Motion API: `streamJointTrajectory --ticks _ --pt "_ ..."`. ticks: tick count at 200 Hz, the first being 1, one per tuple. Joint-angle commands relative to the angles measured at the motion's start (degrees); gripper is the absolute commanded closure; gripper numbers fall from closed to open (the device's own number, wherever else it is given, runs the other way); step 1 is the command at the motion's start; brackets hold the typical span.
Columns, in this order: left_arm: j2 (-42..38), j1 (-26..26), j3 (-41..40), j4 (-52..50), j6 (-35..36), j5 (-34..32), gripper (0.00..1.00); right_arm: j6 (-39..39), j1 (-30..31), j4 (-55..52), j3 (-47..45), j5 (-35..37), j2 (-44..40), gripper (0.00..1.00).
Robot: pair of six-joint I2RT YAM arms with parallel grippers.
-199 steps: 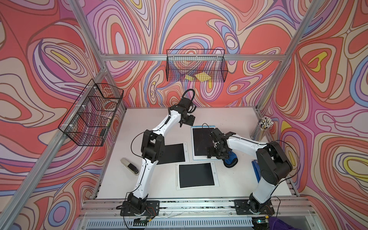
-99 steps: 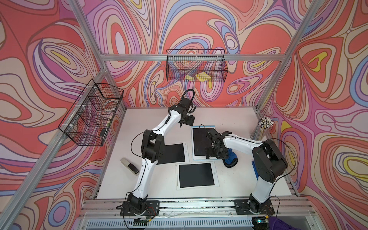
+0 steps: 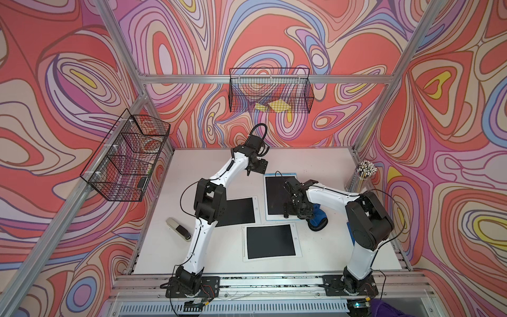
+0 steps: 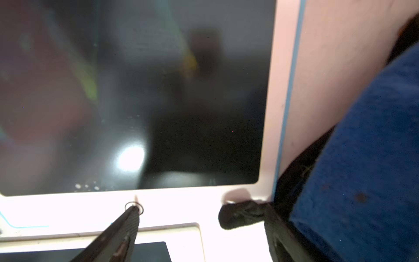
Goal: Wipe the drawing tablet
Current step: Move the drawing tablet to the center of the board.
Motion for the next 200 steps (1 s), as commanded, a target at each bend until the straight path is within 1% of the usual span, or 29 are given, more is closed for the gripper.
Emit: streamJointTrajectory --ticks 1,110,150,200 --pt "-2.4 0.3 -0.7 0.5 -0.5 0.6 0.28 1.2 -0.2 0.2 -1.9 -0.9 4.3 0.12" --pt "-3.4 0.3 -2.7 2.2 -1.4 2.0 0.28 2.6 1.1 0.6 -1.3 -1.4 7.7 0.11" --pt "-4.0 0.4 -3.1 2.5 -1.4 2.3 0.28 4.4 1.0 1.6 -1.2 -3.0 9.1 0.1" --pt "-4.7 0.3 -4.6 3.5 -1.5 2.7 0.28 6.2 1.1 0.6 -0.9 -1.2 10.6 0.1"
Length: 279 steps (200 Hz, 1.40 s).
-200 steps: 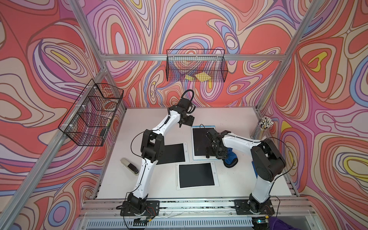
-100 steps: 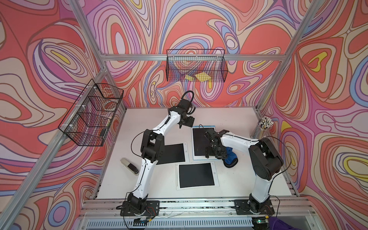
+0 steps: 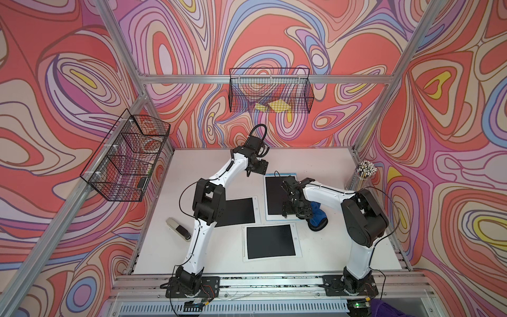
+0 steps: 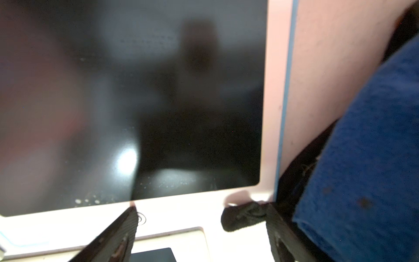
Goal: Wipe the drawing tablet
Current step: Move the drawing tablet to the center of the board.
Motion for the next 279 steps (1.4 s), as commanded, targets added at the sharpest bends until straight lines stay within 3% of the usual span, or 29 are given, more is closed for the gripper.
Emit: streamJointTrajectory --ticks 1,67,127,178,279 --pt "-2.9 0.3 -1.3 1.3 -0.8 0.9 0.28 2.2 0.3 3.2 -4.0 -1.8 7.3 0.1" --pt "-3.0 0.3 -1.4 1.3 -0.9 1.5 0.28 2.8 -1.1 9.8 -8.5 -10.3 1.4 0.09" --pt "-3.8 0.8 -2.6 3.4 -3.6 4.8 0.28 0.6 -11.5 9.5 -15.6 -9.5 -9.7 0.09" --pt "-7.7 2.1 -10.9 12.2 -12.0 10.8 0.28 0.3 -20.0 10.1 -17.5 -7.5 -13.3 0.07" --pt "-19.4 2.1 -29.4 23.3 -18.3 17.9 0.31 -4.7 -22.9 7.5 -10.5 -7.5 -23.2 0.07"
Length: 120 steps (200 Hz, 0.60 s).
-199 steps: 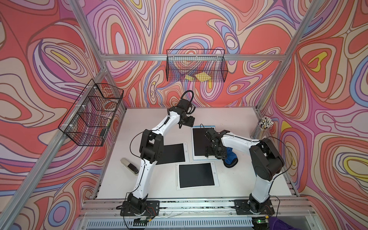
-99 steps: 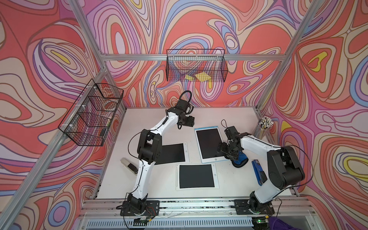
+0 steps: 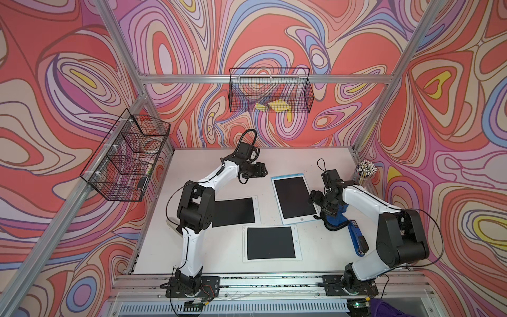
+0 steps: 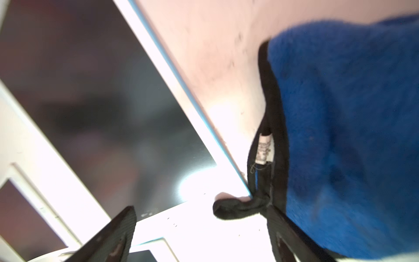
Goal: Wipe the drawing tablet
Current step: Reset both arms
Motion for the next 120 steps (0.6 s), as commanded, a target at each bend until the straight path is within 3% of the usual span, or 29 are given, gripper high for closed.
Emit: streamJointTrajectory --ticks 1,27,50,54,59,67,120 --pt "-4.5 0.0 -3.1 4.9 -2.4 2.3 0.31 -2.0 -0.1 -1.7 2.3 1.5 -3.0 0.07" --pt "-9.6 -0.1 -7.9 7.1 -2.1 0.4 0.33 -2.3 -0.1 -2.3 2.2 1.7 -4.7 0.07" --pt "-19.0 -0.1 -18.3 15.1 -2.7 -4.0 0.33 -3.6 -0.1 1.2 0.7 -1.3 -6.3 0.07" --pt "-20.8 -0.1 -20.3 16.3 -2.6 -5.3 0.28 -4.0 -0.1 2.6 0.1 -1.9 -6.8 0.07" --pt "-23.3 -0.1 -22.6 17.4 -2.4 -7.0 0.05 -4.2 -0.1 4.3 -0.2 -2.2 -7.6 0.06" --pt "-26.7 -0.1 -25.6 18.2 -1.7 -9.8 0.01 -4.3 0.0 6.6 -0.4 -1.7 -8.8 0.06" --pt "-46.3 0.1 -43.1 20.5 -0.6 -30.2 0.01 -7.0 -0.1 16.4 -0.5 15.3 -13.5 0.02"
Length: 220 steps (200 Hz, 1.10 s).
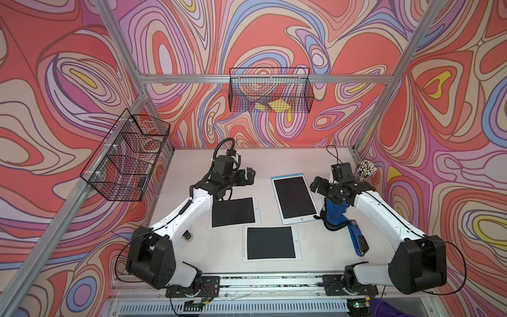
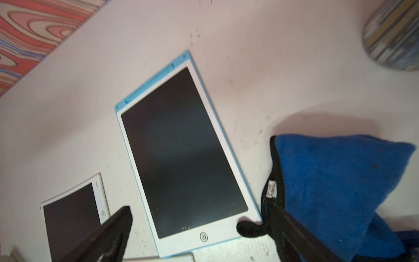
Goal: Wipe the drawing tablet
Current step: Reset both arms
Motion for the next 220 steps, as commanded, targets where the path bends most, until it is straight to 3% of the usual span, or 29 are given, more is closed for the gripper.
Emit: streamJointTrajectory --ticks 1,41,62,85,103,111,126,149,162,185,199,220 --pt "-6.4 0.1 -7.0 3.6 0.6 -12.8 0.01 -2.6 -0.1 7.6 -1.0 9.5 -1.8 0.02" --pt "-13.7 0.9 -15.6 2.7 -0.4 -39.2 0.01 -18.1 -0.1 37.3 -18.0 25.6 -4.0 0.02" --pt "-12.9 1.3 -21.6 14.6 12.2 -35.8 0.01 -26.7 -0.1 56.4 -28.2 28.2 -2.6 0.02" --pt "-10.5 1.4 -25.1 18.2 10.1 -43.1 0.01 -31.3 -0.1 74.6 -35.7 26.2 0.9 0.03" --pt "-8.4 1.4 -32.8 35.0 22.2 -35.7 0.01 -33.4 -0.1 85.4 -38.6 26.0 5.0 0.02" --pt "-8.4 1.4 -32.2 33.0 21.3 -36.1 0.01 -34.3 0.0 90.6 -39.5 25.8 7.4 0.02" --pt "-6.9 1.8 -34.7 42.3 21.8 -37.0 0.01 -32.2 -0.1 94.5 -39.6 26.1 11.2 0.02" --pt "-5.9 1.9 -34.9 44.1 26.7 -35.7 0.01 -33.3 -0.2 104.2 -39.6 25.7 19.2 0.02" --pt "-3.9 2.4 -38.1 53.5 28.2 -36.0 0.01 -31.5 -1.2 98.3 -38.7 23.1 17.4 0.04" --pt "0.7 3.3 -42.5 69.5 30.9 -34.0 0.01 -30.2 -3.9 100.0 -37.1 19.5 22.0 0.02" --pt "2.7 3.5 -42.4 72.5 32.0 -32.7 0.01 -29.1 -4.1 91.4 -34.5 18.5 20.2 0.02" --pt "4.4 3.6 -41.6 73.2 32.5 -32.1 0.01 -29.3 -4.3 92.4 -34.1 18.8 21.0 0.02"
